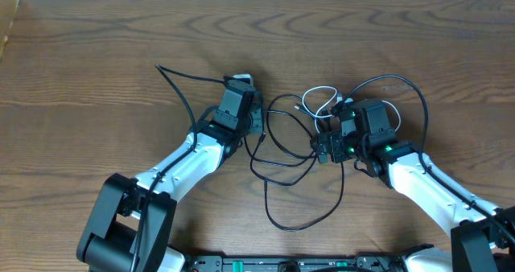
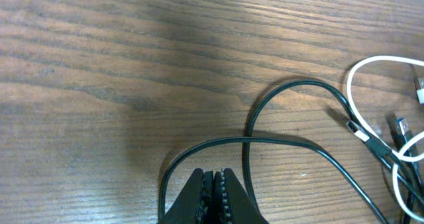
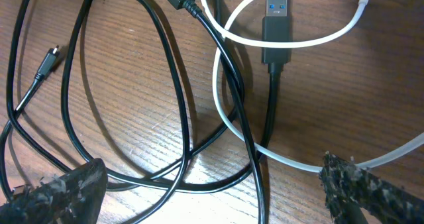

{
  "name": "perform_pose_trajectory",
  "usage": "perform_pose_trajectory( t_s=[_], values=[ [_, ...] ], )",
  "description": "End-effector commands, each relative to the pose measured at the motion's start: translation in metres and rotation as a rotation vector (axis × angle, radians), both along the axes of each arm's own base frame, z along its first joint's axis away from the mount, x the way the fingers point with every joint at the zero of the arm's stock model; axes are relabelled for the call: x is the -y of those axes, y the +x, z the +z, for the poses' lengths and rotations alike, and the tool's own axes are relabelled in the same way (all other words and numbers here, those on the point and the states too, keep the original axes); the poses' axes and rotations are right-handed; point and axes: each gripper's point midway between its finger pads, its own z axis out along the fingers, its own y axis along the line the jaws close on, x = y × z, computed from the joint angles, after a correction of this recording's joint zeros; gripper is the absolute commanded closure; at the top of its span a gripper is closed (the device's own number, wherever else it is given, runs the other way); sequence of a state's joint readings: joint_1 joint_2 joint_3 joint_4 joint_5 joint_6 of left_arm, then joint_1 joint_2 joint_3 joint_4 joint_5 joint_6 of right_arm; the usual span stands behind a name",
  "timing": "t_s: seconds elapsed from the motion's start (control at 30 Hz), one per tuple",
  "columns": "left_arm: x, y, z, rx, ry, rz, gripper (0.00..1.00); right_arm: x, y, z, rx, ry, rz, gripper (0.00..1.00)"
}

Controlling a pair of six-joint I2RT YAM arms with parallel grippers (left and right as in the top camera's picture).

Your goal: Untangle cables

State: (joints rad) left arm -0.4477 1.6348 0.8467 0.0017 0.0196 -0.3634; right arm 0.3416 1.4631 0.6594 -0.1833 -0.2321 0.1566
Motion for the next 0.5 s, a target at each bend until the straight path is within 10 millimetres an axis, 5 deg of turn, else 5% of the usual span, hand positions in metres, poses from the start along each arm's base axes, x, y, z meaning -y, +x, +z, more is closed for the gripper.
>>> perform_pose_trajectory(
  t_s=[0.0, 0.47],
  values=[
    [-0.001, 0.006, 0.014, 0.063, 0.058, -0.068, 0.93, -0.002, 0.004, 0.007, 0.015, 0.013, 0.000, 0.01],
    [0.001, 0.006, 0.026, 0.088, 0.040, -0.075, 0.93, -0.016, -0.002, 0.011, -0.003, 0.083, 0.041, 0.01]
  ],
)
